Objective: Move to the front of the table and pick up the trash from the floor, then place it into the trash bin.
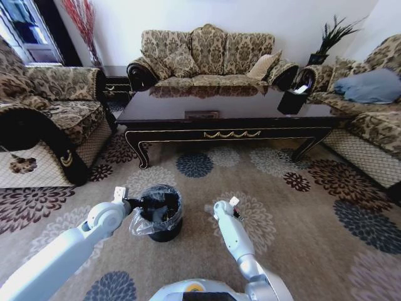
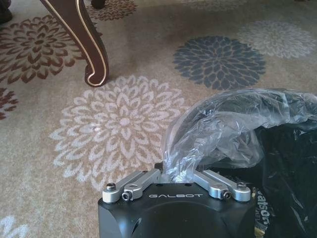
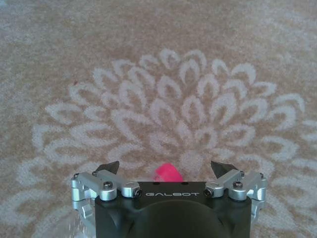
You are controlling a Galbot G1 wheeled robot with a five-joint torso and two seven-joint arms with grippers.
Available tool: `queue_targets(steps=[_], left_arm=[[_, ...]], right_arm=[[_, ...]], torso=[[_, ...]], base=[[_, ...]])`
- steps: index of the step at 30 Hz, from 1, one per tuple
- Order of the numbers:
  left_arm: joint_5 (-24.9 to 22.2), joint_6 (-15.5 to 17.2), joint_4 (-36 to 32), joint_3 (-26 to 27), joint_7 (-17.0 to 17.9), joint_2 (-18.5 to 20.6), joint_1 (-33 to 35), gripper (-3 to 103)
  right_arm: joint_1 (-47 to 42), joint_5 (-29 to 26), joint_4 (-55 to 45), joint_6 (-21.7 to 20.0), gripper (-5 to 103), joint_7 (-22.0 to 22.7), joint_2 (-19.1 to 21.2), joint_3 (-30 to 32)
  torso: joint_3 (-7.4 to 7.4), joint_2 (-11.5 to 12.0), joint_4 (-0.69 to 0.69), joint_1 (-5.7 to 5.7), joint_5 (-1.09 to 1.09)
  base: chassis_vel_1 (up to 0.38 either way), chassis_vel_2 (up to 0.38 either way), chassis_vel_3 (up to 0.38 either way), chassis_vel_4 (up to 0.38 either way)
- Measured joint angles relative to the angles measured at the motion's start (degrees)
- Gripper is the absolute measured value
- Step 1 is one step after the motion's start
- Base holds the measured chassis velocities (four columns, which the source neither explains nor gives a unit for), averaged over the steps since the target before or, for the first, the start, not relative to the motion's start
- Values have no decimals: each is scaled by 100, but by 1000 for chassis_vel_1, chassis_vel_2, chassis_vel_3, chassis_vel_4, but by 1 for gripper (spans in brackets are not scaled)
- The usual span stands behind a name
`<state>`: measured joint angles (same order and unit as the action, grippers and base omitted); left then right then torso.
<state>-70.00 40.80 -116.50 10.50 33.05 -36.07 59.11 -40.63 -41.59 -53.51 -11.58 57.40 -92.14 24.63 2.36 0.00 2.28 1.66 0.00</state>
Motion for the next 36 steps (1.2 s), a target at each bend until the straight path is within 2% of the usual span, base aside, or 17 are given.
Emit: queue_targets(steps=[4, 6, 12, 13, 16, 17, 19, 21, 22, 24, 25, 26, 27, 30, 31, 34, 36], left_arm=[[-11, -2, 0, 0, 1, 10, -19, 4], [-18, -4, 0, -4, 1, 4, -22, 4], [-19, -8, 8, -22, 0, -47, -15, 4], [-19, -8, 10, -24, -1, -57, -16, 4], [-27, -8, 10, 2, -7, -52, -17, 4], [-27, -8, 10, 2, -7, -52, -17, 4], [-46, -8, 6, 95, -37, -44, 14, 4], [-46, -6, 9, 235, -66, -40, 66, 4], [-46, -6, 9, 235, -66, -40, 66, 4], [-51, -1, 23, 290, -73, -40, 94, 4], [-62, 3, 27, 317, -79, -40, 112, 4], [-75, 4, 27, 336, -91, -42, 123, 4], [-75, 4, 27, 336, -91, -42, 123, 4], [-101, 12, 26, 351, -72, -40, 125, 4], [-112, 18, 23, 353, -57, -38, 122, 4], [-130, 22, 15, 353, -38, -37, 114, 4], [-179, 37, -21, 369, -15, -22, 109, 4]], right_arm=[[0, 43, 52, 33, 100, -85, 0, 2], [-41, 306, 72, 258, 100, -168, 1, -19], [-186, 607, -128, 331, 100, -193, 2, -66], [-319, 821, -292, 332, 100, -229, 1, -108], [-930, 1498, -1044, 295, 100, -838, 2, -251], [-930, 1498, -1044, 295, 100, -838, 2, -251], [-1400, 1889, -1805, 264, 100, -1654, 84, -310], [-1864, 2028, -2535, 409, 100, -2532, 657, -420], [-1864, 2028, -2535, 409, 100, -2532, 657, -420], [-2144, 2043, -2901, 619, 100, -3118, 1108, -414], [-2318, 2042, -3105, 757, 100, -3555, 1385, -398], [-2534, 2074, -3269, 1032, 100, -4171, 1761, -364], [-2534, 2074, -3269, 1032, 100, -4171, 1761, -364], [-2773, 2415, -3188, 1623, 100, -5111, 2448, -345], [-2842, 2516, -3032, 1915, 100, -5536, 2811, -371], [-2869, 2540, -2873, 2117, 100, -5916, 3059, -424], [-2785, 2723, -2475, 2448, 100, -6592, 3366, -558]], torso=[[0, 0, 0, 0, 0], [0, 0, 0, 0, 0], [0, 0, 0, 0, 0], [0, 0, -2, 0, 0], [0, 0, 1, 0, 0], [0, 0, 1, 0, 0], [0, 0, -3, 0, -4], [0, 0, -4, 0, 0], [0, 0, -4, 0, 0], [-1, 0, 3, 0, 0], [-1, 0, 4, 0, 0], [0, 0, 4, 0, -2], [0, 0, 4, 0, -2], [-1, 0, -2, 0, -3], [-1, -1, -3, 0, 0], [0, 0, 1, 0, 1], [0, -1, 3, 0, -3]], base=[[0, 0, 0, 0], [0, 0, 0, 0], [0, 0, 0, 0], [0, 0, 0, 0], [0, 0, 0, 0], [0, 0, 0, 0], [0, 0, 0, 0], [0, 0, 0, 0], [0, 0, 0, 0], [0, 0, 0, 0], [0, 0, 0, 0], [0, 0, 0, 0], [0, 0, 0, 0], [0, 0, 0, 0], [0, 0, 0, 0], [0, 0, 0, 0], [0, 0, 0, 0]])
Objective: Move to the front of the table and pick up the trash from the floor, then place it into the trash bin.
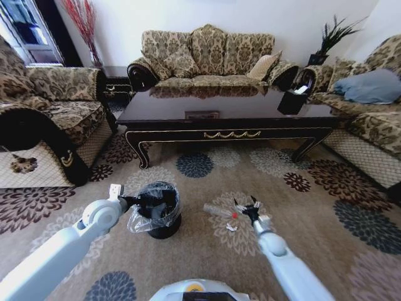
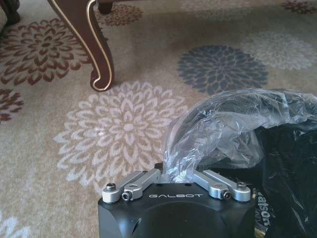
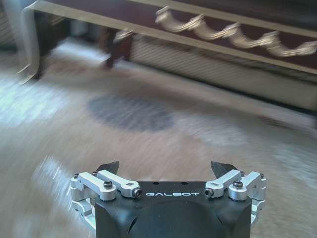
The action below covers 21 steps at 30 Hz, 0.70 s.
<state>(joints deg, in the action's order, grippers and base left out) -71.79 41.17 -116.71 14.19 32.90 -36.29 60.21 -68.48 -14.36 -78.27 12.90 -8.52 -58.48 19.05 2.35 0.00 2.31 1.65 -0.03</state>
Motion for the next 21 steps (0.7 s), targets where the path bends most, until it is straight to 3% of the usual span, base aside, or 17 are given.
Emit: queue_targets(steps=[2, 4, 7, 9, 21], left_arm=[[-19, 8, -20, 22, 7, 17, 5, 4], [-31, 28, -58, 75, 52, 81, 58, 4], [-30, 34, -90, 83, 54, 94, 95, 4], [-10, 34, -105, 85, 51, 89, 126, 4], [98, 36, -67, 173, 13, 1, 268, 4]], right_arm=[[109, 160, 242, 139, 100, -241, 100, -96], [565, 640, 1012, 536, 100, -815, 288, -498], [850, 788, 1456, 720, 100, -970, 305, -822], [1087, 967, 1817, 875, 100, -1016, 262, -1093], [1634, 1056, 2409, 999, 100, -1046, 93, -1828]], torso=[[0, 0, 0, 0, 1], [0, 0, -7, 0, 1], [1, 0, -7, 0, 2], [1, 0, -2, 0, 1], [1, 0, -2, 0, 4]], base=[[0, 0, 0, 0], [0, 0, 0, 0], [0, 0, 0, 0], [0, 0, 0, 0], [0, 0, 0, 0]])
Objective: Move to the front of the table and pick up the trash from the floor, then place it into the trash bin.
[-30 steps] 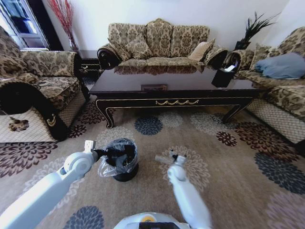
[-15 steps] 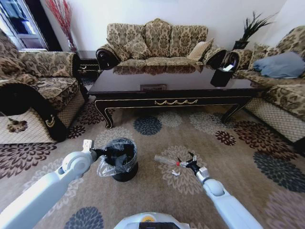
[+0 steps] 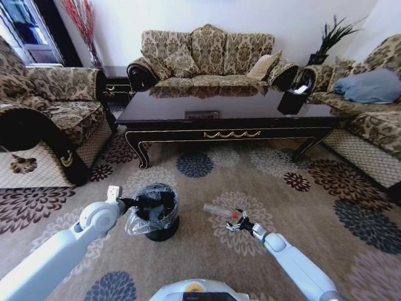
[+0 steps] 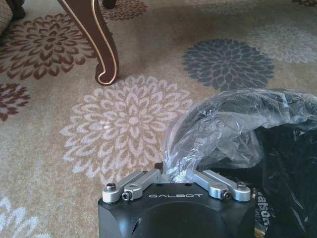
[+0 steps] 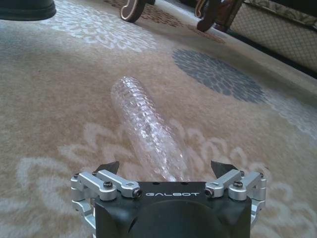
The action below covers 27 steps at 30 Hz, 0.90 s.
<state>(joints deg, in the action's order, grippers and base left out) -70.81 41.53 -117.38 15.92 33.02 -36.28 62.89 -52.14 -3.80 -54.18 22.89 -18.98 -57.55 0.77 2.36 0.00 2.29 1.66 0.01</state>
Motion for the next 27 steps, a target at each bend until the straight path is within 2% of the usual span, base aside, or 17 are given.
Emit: queue_targets(steps=[7, 10, 11, 13, 15, 18, 19, 22, 23, 24, 27], left_arm=[[-7, -3, 0, 83, -40, 12, 36, 4], [-15, -8, 0, 152, -62, 18, 59, 4], [-15, -8, 0, 152, -62, 18, 59, 4], [-27, -10, 6, 177, -77, 24, 59, 4], [-32, -11, 10, 179, -81, 26, 52, 4], [-36, -11, 18, 180, -82, 17, 29, 4], [-36, -11, 18, 180, -82, 17, 29, 4], [-36, -13, 18, 180, -79, -3, 43, 4], [-36, -13, 18, 180, -79, -3, 43, 4], [-32, -13, 18, 180, -80, -9, 47, 4], [-31, -16, 22, 178, -83, -29, 50, 4]], right_arm=[[409, 34, 283, 41, 103, 58, -215, -311], [608, 49, 451, 43, 89, 59, -265, -505], [608, 49, 451, 43, 89, 59, -265, -505], [687, 121, 557, 85, 78, 79, -310, -552], [706, 135, 579, 94, 78, 85, -312, -566], [765, 160, 669, 107, 62, 106, -330, -574], [765, 160, 669, 107, 62, 106, -330, -574], [798, 158, 738, 124, 46, 119, -319, -532], [798, 158, 738, 124, 46, 119, -319, -532], [786, 155, 727, 126, 40, 120, -292, -522], [745, 155, 689, 126, 35, 160, -260, -494]], torso=[[0, 0, -2, 0, -1], [0, 0, -3, 0, 0], [0, 0, -3, 0, 0], [0, 0, 0, 0, -1], [0, 0, 0, 0, -1], [0, 0, -1, 0, -1], [0, 0, -1, 0, -1], [0, 0, -1, 0, -1], [0, 0, -1, 0, -1], [0, 0, -2, 0, -1], [0, 0, -1, 0, 0]], base=[[0, 0, 0, 0], [0, 0, 0, 0], [0, 0, 0, 0], [0, 0, 0, 0], [0, 0, 0, 0], [0, 0, 0, 0], [0, 0, 0, 0], [0, 0, 0, 0], [0, 0, 0, 0], [0, 0, 0, 0], [0, 0, 0, 0]])
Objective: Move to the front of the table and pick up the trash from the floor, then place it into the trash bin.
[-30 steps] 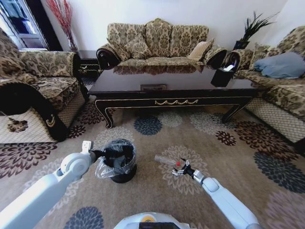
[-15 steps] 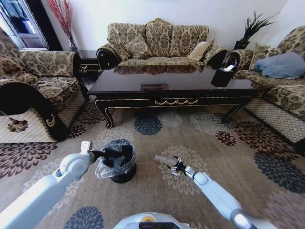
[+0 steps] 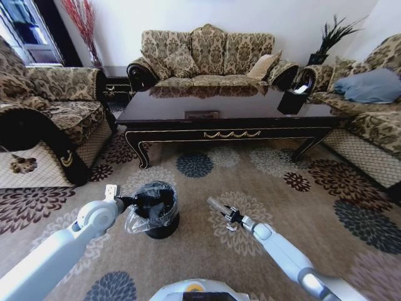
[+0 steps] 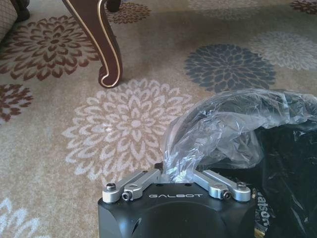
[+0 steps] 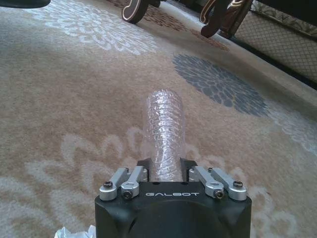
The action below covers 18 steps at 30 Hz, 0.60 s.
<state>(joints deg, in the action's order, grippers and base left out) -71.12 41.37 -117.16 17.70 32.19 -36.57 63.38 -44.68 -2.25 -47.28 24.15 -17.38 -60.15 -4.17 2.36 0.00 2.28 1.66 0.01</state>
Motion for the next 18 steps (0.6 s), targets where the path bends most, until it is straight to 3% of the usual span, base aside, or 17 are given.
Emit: queue_targets(steps=[3, 9, 13, 14, 15, 16, 18], left_arm=[[6, -8, 1, -34, -3, -33, 8, 4], [10, -9, 52, -288, -7, -75, -151, 4], [-44, 1, 244, -745, -126, -147, -605, 4], [-66, 0, 232, -816, -150, -142, -663, 4], [-66, 0, 232, -816, -150, -142, -663, 4], [-70, -25, 195, -859, -155, -117, -687, 4], [-24, -86, 180, -991, -202, -83, -791, 4]], right_arm=[[-100, 3, -115, -26, 24, 63, 40, 89], [-438, -225, -769, -213, 16, 141, 294, 438], [-894, -1167, -2263, -467, 15, 462, 666, 967], [-933, -1748, -2921, -642, 15, 626, 797, 1045], [-933, -1748, -2921, -642, 15, 626, 797, 1045], [-911, -2091, -3370, -766, 15, 723, 872, 1061], [-892, -2398, -3815, -907, 15, 844, 954, 1078]], torso=[[0, 0, 0, 0, -2], [0, 0, -1, 0, -3], [0, 0, 5, 0, 0], [0, 0, 6, 0, 2], [0, 0, 6, 0, 2], [0, 0, -2, 0, 1], [0, 0, -8, 0, -2]], base=[[0, 0, 0, 0], [0, 0, 0, 0], [0, 0, 0, 0], [0, 0, 0, 0], [0, 0, 0, 0], [0, 0, 0, 0], [0, 0, 0, 0]])
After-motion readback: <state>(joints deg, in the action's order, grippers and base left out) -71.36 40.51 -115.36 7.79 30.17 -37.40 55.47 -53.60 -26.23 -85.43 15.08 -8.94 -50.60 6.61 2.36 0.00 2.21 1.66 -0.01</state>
